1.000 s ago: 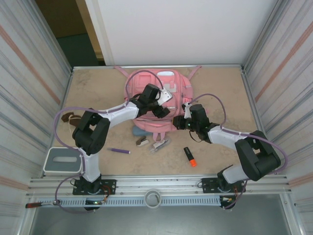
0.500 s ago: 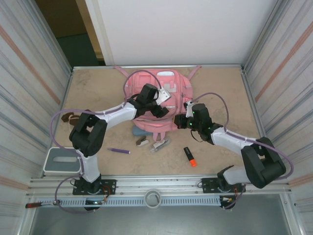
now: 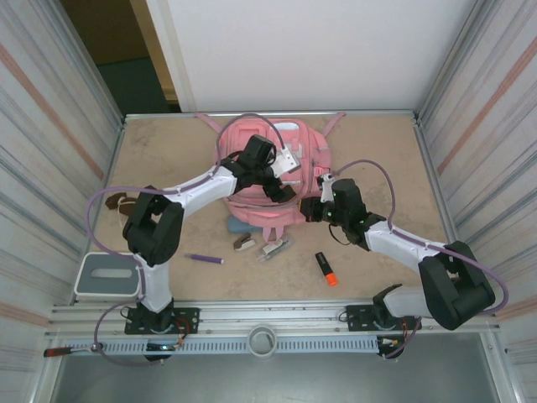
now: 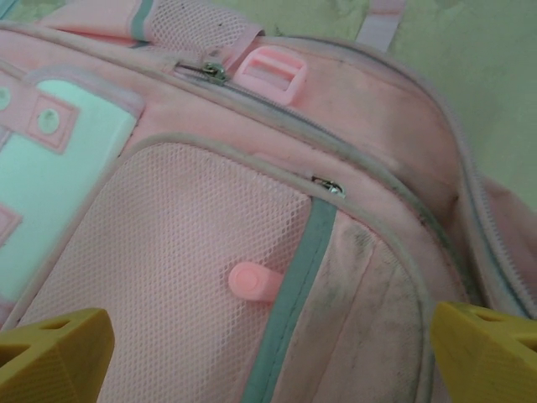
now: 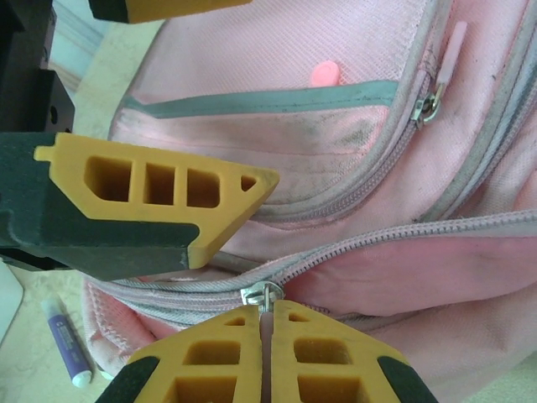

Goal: Pack books, pencil case, and school supplies into a backpack

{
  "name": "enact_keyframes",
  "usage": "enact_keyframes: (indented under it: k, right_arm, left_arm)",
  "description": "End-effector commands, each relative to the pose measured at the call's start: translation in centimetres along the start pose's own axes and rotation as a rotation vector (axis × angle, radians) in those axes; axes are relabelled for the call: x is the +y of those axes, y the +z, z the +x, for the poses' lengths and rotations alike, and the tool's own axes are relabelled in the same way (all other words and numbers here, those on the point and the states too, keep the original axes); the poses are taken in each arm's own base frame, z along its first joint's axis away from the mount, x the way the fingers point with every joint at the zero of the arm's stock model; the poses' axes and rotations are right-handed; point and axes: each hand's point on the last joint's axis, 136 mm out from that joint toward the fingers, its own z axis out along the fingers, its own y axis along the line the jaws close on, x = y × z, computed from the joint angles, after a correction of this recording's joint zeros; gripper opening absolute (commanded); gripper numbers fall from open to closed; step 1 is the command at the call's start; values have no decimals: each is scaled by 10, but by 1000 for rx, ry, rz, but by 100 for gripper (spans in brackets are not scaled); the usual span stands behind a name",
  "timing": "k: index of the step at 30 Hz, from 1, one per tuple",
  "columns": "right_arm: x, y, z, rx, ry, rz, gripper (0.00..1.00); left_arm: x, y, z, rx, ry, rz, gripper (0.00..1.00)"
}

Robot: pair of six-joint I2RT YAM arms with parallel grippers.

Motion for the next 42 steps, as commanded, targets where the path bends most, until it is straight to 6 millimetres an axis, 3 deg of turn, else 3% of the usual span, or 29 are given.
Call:
enact_keyframes:
  k: [1,15,21,31,36,39,42]
  right_arm:
    - [-6,3,6,0,20,13,0]
    - [-17,9,21,26,36,33,0]
    - [-17,13,22,33,36,33,0]
    - [-21,14,24,33,37,40,0]
    - [-23,15,27,38,39,46,0]
    - [-24,15,27,37,37,52,0]
    - [-26,12,25,30,36,62,0]
  left_arm:
    - [-14,9,10,62,30,77,98]
    - [-13,30,13,155,100,55,99]
    - [-20,27,1,115,90,96,99]
    - [-9,49,28,223,95,30,97]
    - [-4,46,21,200,88,2,85]
    - [-1,42,14,173,85,-21,69]
    - [0,25,-5,112,88,-27,49]
